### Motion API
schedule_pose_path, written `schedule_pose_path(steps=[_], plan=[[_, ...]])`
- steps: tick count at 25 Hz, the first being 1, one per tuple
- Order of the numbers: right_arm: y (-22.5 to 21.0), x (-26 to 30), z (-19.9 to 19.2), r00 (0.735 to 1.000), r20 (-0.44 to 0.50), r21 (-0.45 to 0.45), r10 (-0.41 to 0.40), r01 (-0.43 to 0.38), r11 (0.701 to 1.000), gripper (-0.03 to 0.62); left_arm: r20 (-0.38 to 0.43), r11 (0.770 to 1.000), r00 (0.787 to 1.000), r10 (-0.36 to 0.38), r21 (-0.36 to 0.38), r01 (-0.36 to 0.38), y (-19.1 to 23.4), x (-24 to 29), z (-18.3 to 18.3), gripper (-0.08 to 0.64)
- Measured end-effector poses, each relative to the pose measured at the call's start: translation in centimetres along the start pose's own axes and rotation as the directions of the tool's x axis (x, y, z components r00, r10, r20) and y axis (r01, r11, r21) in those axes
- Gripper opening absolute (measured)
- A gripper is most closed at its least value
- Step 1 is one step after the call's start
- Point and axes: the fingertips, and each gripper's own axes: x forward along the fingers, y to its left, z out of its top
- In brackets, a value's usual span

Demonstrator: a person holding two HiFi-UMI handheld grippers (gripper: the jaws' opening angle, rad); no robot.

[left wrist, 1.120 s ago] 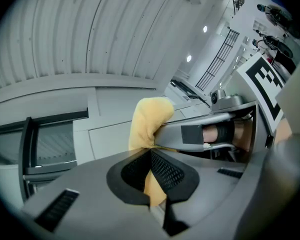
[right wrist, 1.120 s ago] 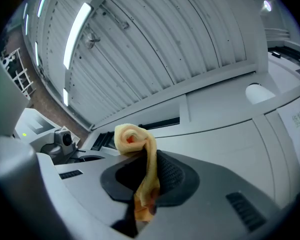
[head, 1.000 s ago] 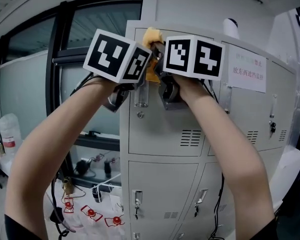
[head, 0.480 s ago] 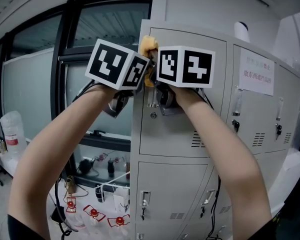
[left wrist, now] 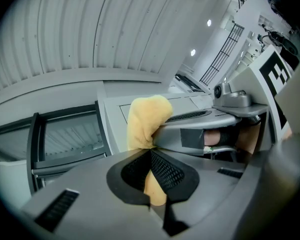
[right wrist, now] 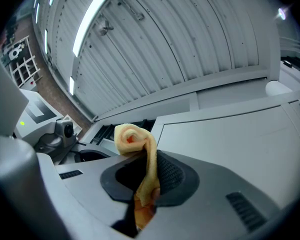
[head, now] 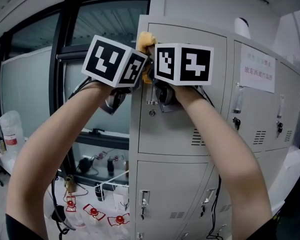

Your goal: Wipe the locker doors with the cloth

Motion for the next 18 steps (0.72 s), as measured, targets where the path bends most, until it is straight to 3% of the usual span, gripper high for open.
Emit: schedule_pose_path(steps=[8,18], plan=[[-1.4,-1.1,-0.1,1.0,-0.013,0.001,-0.013,0.013,1.0,0.067,-0.021,1.0,1.0,-0.002,0.015,0.003,-1.6,0.9,0.5,0.021],[-6.2,-4.5,0.0,0.998,-0.026,-0.004,-0.059,0.059,0.998,0.067,-0.017,0.999,0.999,-0.047,0.021,0.047,-6.2,3.9,2.3,0.021]])
